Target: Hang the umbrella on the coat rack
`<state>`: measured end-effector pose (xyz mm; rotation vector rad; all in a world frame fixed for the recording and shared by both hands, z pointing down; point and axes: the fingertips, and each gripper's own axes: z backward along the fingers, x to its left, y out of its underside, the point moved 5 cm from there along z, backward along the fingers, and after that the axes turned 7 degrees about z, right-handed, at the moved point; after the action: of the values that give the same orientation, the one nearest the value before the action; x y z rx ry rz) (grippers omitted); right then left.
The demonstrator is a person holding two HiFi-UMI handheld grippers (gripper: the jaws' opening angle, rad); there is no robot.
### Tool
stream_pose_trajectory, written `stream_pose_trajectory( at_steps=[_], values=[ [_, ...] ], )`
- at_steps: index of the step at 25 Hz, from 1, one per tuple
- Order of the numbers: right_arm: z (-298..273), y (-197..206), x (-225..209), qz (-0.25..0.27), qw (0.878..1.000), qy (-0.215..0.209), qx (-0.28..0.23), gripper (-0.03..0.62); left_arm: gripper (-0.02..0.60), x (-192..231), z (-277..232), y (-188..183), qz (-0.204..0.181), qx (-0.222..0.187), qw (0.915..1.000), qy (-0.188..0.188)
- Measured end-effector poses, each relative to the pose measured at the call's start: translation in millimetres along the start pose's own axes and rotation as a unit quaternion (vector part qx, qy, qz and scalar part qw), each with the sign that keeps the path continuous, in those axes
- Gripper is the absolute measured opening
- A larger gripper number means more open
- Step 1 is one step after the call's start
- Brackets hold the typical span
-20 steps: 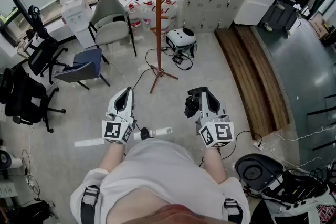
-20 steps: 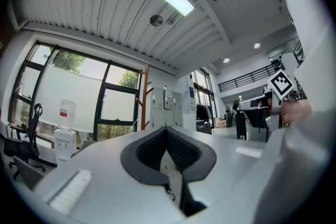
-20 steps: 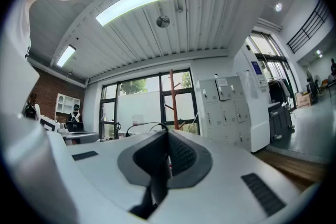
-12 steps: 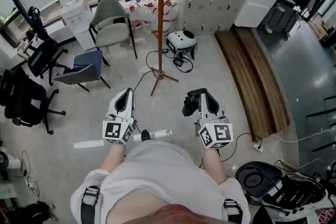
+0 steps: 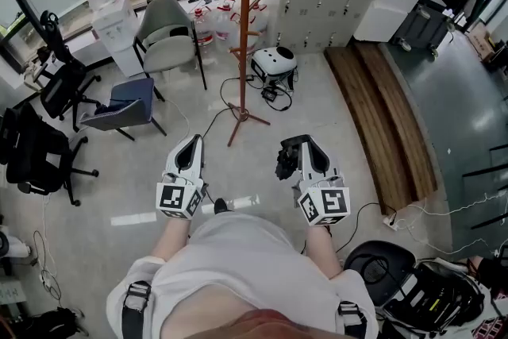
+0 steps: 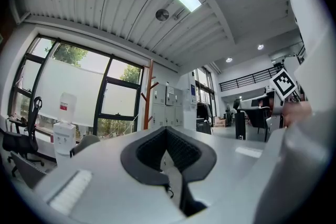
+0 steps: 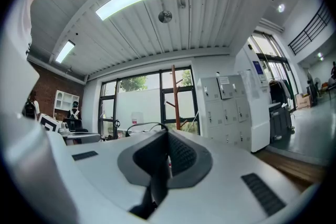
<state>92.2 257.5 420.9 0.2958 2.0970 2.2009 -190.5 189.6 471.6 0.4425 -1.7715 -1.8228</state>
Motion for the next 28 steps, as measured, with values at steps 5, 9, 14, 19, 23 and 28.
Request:
stream_pose_trajectory(
  at_steps=[5,9,14,19,23,28],
  values=[
    [-9,-2,3,0.001,1.0,0.006,0.002,0.008,0.009,10,-5,-1,0.001,0.005,1.0,0.005],
    [-19,-1,7,0.003,1.0,0.012,0.003,0.008,0.009,21,-10,-2,0.001,0.005,0.9999,0.01],
    [-35,4,14,0.002,1.0,0.023,0.01,0.008,0.009,40,-18,3,0.004,0.012,0.9998,0.017],
    [-54,7,20,0.008,0.999,0.029,0.02,0.008,0.009,58,-29,5,0.007,0.017,0.9995,0.025],
    [-74,11,25,0.013,0.999,0.035,0.028,0.008,0.009,78,-40,8,0.012,0.023,0.9992,0.032],
    [-98,13,32,0.019,0.998,0.048,0.033,0.008,0.009,105,-53,7,0.017,0.029,0.9984,0.045]
  ],
)
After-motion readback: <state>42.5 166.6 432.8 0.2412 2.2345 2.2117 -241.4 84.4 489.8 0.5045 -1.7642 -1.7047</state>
